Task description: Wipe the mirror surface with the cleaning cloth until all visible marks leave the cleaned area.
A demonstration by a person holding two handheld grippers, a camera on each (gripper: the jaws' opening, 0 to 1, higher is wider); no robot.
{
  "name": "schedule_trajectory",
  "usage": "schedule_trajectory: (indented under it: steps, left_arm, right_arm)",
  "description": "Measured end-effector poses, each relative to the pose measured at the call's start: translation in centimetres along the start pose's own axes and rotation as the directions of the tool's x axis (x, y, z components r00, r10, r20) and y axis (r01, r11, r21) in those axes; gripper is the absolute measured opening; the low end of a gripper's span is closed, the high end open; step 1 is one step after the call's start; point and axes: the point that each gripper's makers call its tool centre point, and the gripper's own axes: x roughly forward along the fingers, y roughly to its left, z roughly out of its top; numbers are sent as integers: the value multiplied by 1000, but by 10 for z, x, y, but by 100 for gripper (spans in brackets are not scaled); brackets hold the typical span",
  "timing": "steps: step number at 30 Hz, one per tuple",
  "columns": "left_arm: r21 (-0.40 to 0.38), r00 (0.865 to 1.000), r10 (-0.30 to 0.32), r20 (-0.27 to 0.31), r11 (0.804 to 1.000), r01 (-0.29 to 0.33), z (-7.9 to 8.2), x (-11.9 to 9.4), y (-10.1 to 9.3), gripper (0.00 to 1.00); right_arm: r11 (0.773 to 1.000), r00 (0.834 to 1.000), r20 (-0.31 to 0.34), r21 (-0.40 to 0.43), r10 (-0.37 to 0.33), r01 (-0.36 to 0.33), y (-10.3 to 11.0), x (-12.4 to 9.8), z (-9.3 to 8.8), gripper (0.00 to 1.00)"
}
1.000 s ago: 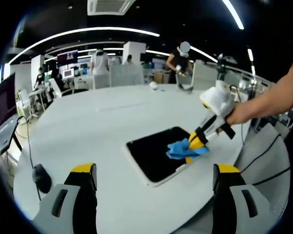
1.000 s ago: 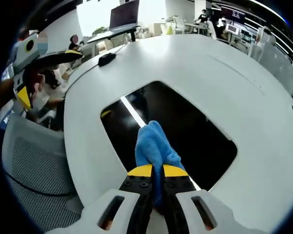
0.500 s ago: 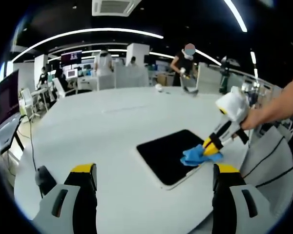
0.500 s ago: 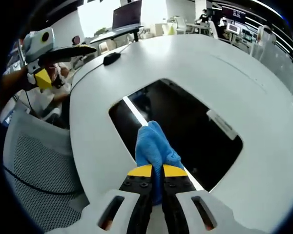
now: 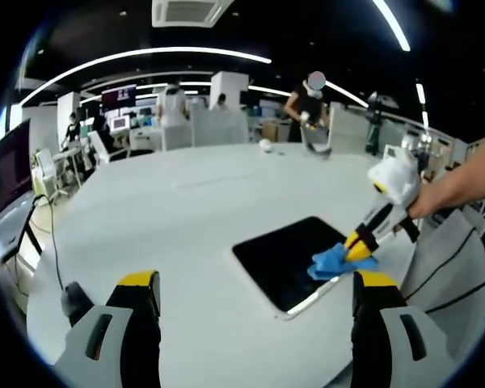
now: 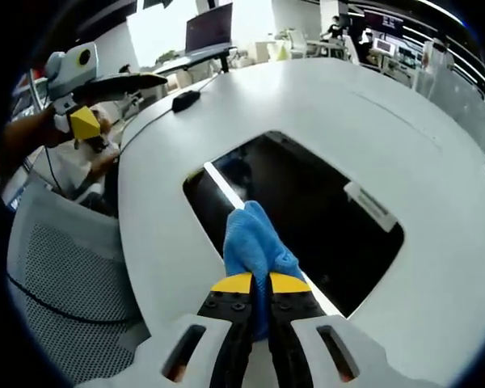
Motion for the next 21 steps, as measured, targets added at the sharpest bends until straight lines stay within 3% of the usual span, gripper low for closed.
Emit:
schedule_trajectory:
  steps: [21]
  left_arm:
    - [10, 1000, -1, -9, 1000, 1, 1, -3, 3, 99]
  right_arm:
    - [999, 999, -19, -5, 50, -50, -2, -3, -4, 0]
